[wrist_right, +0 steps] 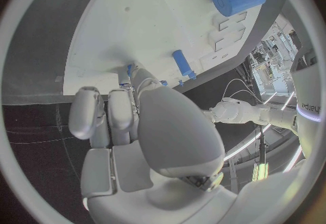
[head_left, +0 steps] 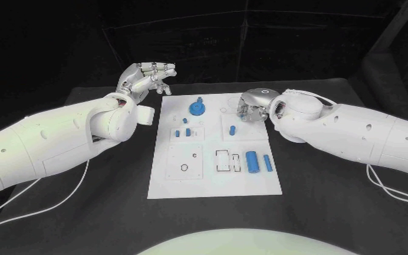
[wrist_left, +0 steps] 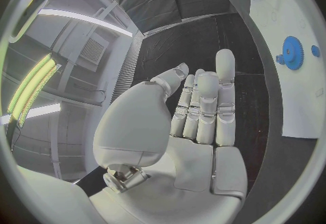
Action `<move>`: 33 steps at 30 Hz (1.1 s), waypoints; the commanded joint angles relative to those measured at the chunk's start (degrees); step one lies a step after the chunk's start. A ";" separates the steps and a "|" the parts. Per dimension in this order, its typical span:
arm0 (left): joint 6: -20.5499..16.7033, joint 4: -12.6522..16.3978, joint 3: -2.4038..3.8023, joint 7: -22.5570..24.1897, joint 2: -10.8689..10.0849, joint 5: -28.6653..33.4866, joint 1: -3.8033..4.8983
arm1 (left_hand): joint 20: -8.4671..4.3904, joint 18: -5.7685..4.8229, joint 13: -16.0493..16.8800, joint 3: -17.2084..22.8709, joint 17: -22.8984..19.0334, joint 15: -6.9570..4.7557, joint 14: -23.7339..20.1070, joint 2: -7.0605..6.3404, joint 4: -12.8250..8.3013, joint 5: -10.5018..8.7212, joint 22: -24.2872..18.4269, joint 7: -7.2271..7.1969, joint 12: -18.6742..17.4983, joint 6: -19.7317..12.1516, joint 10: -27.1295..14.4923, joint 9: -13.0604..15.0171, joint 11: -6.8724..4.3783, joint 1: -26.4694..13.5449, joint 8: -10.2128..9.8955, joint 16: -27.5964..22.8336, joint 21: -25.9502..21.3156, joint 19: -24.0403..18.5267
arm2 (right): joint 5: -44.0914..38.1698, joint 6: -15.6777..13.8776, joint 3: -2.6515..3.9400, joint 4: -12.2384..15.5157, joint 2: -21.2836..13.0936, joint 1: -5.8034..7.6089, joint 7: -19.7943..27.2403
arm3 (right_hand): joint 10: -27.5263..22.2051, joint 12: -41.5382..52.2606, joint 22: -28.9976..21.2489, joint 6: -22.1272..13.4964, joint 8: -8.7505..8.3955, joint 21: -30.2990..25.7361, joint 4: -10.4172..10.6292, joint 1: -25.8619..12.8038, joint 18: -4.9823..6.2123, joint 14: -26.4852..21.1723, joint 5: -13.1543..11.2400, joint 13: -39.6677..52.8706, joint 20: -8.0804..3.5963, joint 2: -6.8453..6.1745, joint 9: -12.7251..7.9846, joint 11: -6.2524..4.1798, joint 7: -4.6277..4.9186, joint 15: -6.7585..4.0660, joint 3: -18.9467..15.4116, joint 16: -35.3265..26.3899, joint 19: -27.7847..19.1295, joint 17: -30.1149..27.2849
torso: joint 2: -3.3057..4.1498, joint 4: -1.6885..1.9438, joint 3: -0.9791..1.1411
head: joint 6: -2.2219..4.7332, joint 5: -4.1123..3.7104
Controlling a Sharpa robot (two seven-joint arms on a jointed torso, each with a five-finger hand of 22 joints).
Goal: Assemble the parts on the task board
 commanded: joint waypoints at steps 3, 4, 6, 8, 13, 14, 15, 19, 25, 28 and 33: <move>0.92 0.04 0.05 0.00 -0.03 0.38 0.08 | 0.16 1.19 0.07 -0.50 -0.27 0.14 -0.54 0.51 0.01 -0.13 -0.16 -0.08 0.44 -0.52 -0.52 0.02 0.12 0.26 0.37 -0.15 -0.37 -0.40 | -3.44 0.18 -0.31 0.24 0.00 -0.46 -2.29 | 1.03 -0.67 0.82 0.99 -0.74 0.82 -1.69 0.08 -0.59 1.38 -1.30 -0.22 -0.24 -0.48 -0.02 0.11 -0.03 -0.36 4.16 0.48 0.65 0.27 | 0.01 -0.08 0.03 | -0.05 -0.10; 0.93 0.04 0.04 -0.02 -0.04 0.38 0.08 | 0.16 1.19 0.07 -0.50 -0.27 0.14 -0.54 0.51 0.01 -0.13 -0.16 -0.08 0.44 -0.52 -0.52 0.02 0.12 0.26 0.37 -0.15 -0.37 -0.40 | -3.58 -0.42 -0.31 0.34 -0.04 -0.47 -2.29 | 1.19 -0.77 1.00 1.14 -0.86 0.95 -2.04 -0.14 -0.62 1.37 -1.37 -0.24 -0.24 -0.69 -0.02 0.13 -0.03 -0.35 5.16 0.51 0.72 0.24 | 0.03 -0.06 0.04 | -0.05 -0.13; 0.92 0.10 0.04 -0.10 -0.10 0.38 0.08 | 0.17 1.19 0.09 -0.60 -0.51 0.15 -0.66 0.55 -0.02 -0.13 -0.21 -0.06 0.52 -0.61 -0.62 0.03 0.14 0.34 0.45 -0.25 -0.44 -0.41 | -3.83 -2.03 -0.30 0.80 -0.26 -0.48 -2.18 | 1.63 -1.33 1.52 1.59 -1.49 1.38 -3.48 -1.99 -0.78 1.35 -1.25 -0.29 -0.02 -2.38 -0.06 0.08 -0.29 -0.40 9.38 0.72 0.82 0.22 | 0.04 -0.06 0.05 | -0.03 -0.16; 0.92 0.12 0.04 -0.17 -0.14 0.38 0.08 | 0.17 1.19 0.09 -0.61 -0.54 0.15 -0.68 0.55 -0.02 -0.13 -0.22 -0.05 0.53 -0.62 -0.63 0.03 0.14 0.35 0.46 -0.26 -0.45 -0.41 | -3.69 -3.60 -0.30 1.41 -0.56 -0.49 -1.92 | 2.06 -1.59 1.85 2.06 -1.83 1.64 -4.26 -4.02 -0.76 1.32 -1.16 -0.22 -0.13 -3.07 0.00 0.21 -0.06 -0.29 12.61 0.85 0.89 0.19 | 0.04 -0.01 0.05 | 0.03 -0.26; 0.92 0.13 0.04 -0.27 -0.22 0.38 0.08 | 0.17 1.19 0.09 -0.61 -0.54 0.15 -0.68 0.55 -0.02 -0.13 -0.22 -0.05 0.53 -0.62 -0.63 0.03 0.14 0.35 0.46 -0.26 -0.45 -0.41 | -2.62 -7.02 -0.28 3.17 -1.50 -0.49 -1.22 | 2.25 -1.85 2.17 2.28 -2.20 1.88 -5.38 -5.76 -0.80 1.33 -1.10 -0.16 -0.12 -3.94 0.02 0.08 0.07 -0.17 15.33 1.03 1.00 0.20 | -0.01 -0.03 -0.01 | -0.08 -0.20; 0.91 0.12 0.04 -0.29 -0.24 0.38 0.08 | 0.17 1.19 0.09 -0.61 -0.54 0.15 -0.68 0.55 -0.02 -0.13 -0.22 -0.05 0.53 -0.62 -0.63 0.03 0.14 0.35 0.46 -0.26 -0.45 -0.41 | -2.40 -7.73 -0.27 3.57 -1.73 -0.49 -1.11 | 2.27 -2.03 2.33 2.37 -2.41 2.00 -6.09 -6.76 -0.81 1.33 -1.01 -0.14 -0.10 -4.29 0.03 0.15 0.09 -0.20 16.88 1.15 1.04 0.21 | -0.03 -0.01 -0.02 | -0.08 -0.25; 0.91 0.10 0.04 -0.29 -0.26 0.38 0.08 | 0.17 1.19 0.09 -0.61 -0.54 0.15 -0.68 0.55 -0.02 -0.13 -0.22 -0.05 0.53 -0.62 -0.63 0.03 0.14 0.35 0.46 -0.26 -0.45 -0.41 | -2.24 -8.33 -0.27 3.88 -1.91 -0.49 -1.01 | 2.27 -2.03 2.33 2.37 -2.41 2.00 -6.09 -6.76 -0.81 1.33 -1.01 -0.14 -0.10 -4.29 0.03 0.15 0.09 -0.20 16.88 1.15 1.04 0.21 | -0.05 -0.02 -0.02 | -0.08 -0.25; 0.95 0.07 0.04 -0.39 -0.35 0.38 0.08 | 0.18 1.19 0.11 -0.74 -0.85 0.17 -0.84 0.60 -0.08 -0.12 -0.30 -0.03 0.64 -0.75 -0.78 0.04 0.17 0.49 0.57 -0.38 -0.55 -0.43 | -1.80 -11.71 -0.24 5.04 -2.65 -0.48 -0.88 | 2.38 -2.16 2.63 2.53 -2.60 2.23 -6.92 -7.88 -0.87 1.37 -0.38 -0.09 -0.08 -4.69 0.06 0.20 0.09 -0.18 18.45 1.40 1.20 0.38 | -0.06 -0.04 -0.04 | -0.07 -0.22; 0.92 -0.03 0.04 -0.91 -0.58 0.39 0.08 | 0.20 1.19 0.11 -0.83 -1.10 0.19 -0.97 0.68 -0.06 -0.11 -0.36 0.01 0.71 -0.84 -0.90 0.04 0.20 0.53 0.64 -0.49 -0.62 -0.44 | -1.18 -15.88 -0.18 7.29 -4.44 -0.45 -1.34 | 2.56 -2.22 3.11 2.73 -2.69 2.56 -7.66 -8.82 -0.97 1.44 0.81 -0.04 -0.08 -5.13 0.09 0.17 0.12 -0.19 19.64 1.75 1.50 0.70 | -0.06 0.02 -0.05 | -0.05 -0.16; 0.90 -0.05 0.04 -1.05 -0.67 0.39 0.08 | 0.21 1.18 0.12 -0.90 -1.32 0.21 -1.09 0.69 -0.08 -0.11 -0.40 0.03 0.76 -0.94 -1.01 0.04 0.22 0.57 0.69 -0.59 -0.68 -0.46 | -0.65 -16.46 -0.13 8.89 -5.45 -0.43 -1.40 | 2.59 -2.23 3.21 2.76 -2.70 2.62 -7.73 -8.96 -0.99 1.44 0.85 -0.03 -0.08 -5.18 0.09 0.17 0.12 -0.19 19.76 1.78 1.56 0.70 | -0.03 -0.01 -0.07 | -0.02 -0.07; 0.91 -0.03 0.04 -1.14 -0.73 0.39 0.08 | 0.22 1.18 0.12 -0.96 -1.48 0.22 -1.18 0.70 -0.09 -0.11 -0.44 0.05 0.80 -1.02 -1.08 0.04 0.24 0.60 0.73 -0.66 -0.73 -0.47 | 1.01 -16.70 -0.04 13.03 -6.67 -0.42 -1.16 | 2.63 -2.23 3.22 2.81 -2.71 2.64 -7.83 -9.20 -0.99 1.45 0.83 -0.02 -0.08 -5.30 0.10 0.17 0.13 -0.19 19.88 1.84 1.56 0.76 | -0.02 0.00 -0.04 | -0.09 0.31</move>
